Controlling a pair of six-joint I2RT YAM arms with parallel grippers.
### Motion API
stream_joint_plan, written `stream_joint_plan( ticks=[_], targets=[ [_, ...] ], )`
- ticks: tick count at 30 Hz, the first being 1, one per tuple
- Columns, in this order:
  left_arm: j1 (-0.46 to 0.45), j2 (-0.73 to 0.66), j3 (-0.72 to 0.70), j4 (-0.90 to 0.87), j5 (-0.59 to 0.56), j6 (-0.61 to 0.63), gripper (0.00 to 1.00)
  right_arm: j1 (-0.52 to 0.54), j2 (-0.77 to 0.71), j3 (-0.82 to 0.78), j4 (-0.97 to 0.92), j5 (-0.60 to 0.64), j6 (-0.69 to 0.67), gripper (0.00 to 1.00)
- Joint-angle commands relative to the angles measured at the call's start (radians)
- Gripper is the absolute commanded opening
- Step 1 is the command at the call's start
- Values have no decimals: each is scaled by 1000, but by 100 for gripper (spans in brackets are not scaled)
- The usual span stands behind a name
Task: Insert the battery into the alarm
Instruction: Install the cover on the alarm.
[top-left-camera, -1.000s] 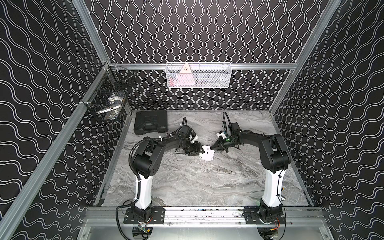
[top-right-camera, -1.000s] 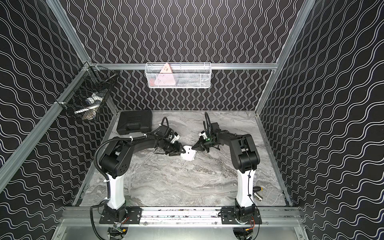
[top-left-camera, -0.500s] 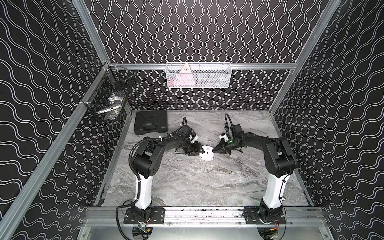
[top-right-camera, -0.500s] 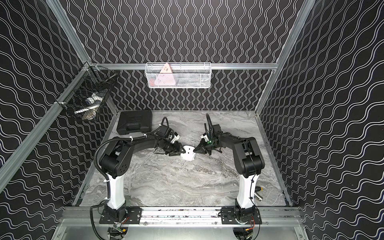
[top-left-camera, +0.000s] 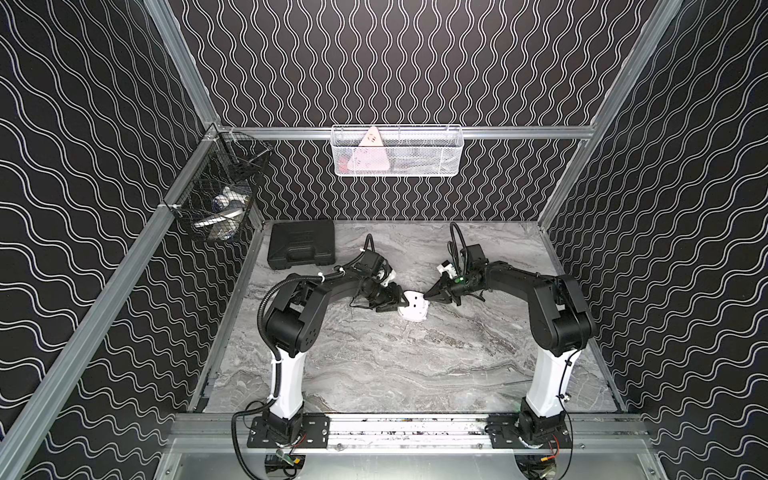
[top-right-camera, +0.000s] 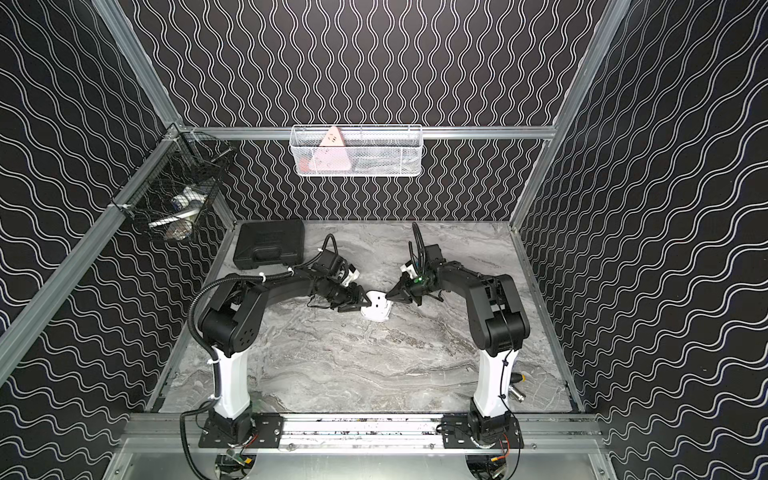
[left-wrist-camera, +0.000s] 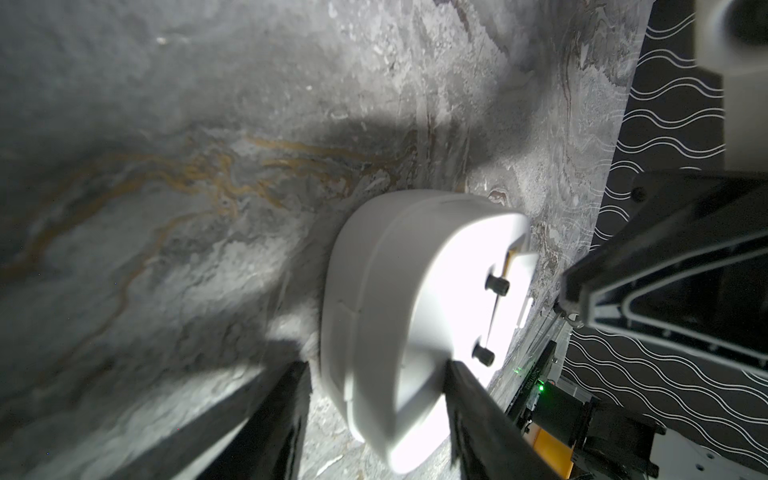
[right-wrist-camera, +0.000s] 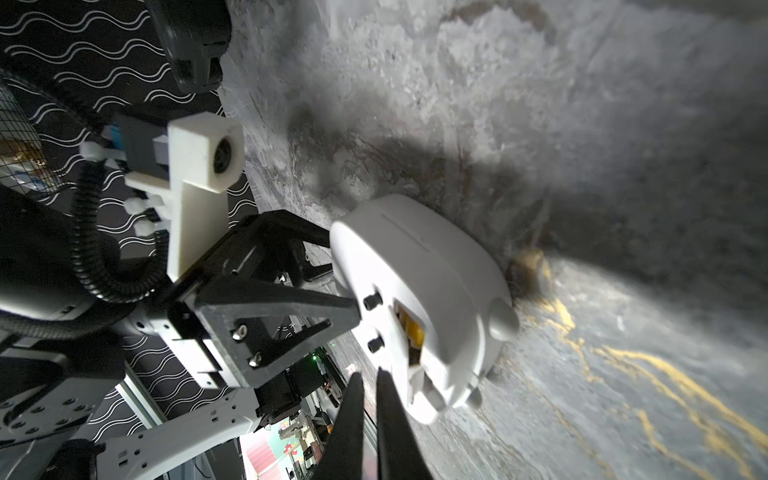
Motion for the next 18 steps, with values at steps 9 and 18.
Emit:
stream_joint_plan(
  ticks=[9,18],
  targets=[
    [-5,12,-9,-100,-75,10,56,4,96,27,7,15,8,10],
    [-5,12,-9,-103,-75,13,56,11,106,-22,-41,75,-31,9]
  ],
)
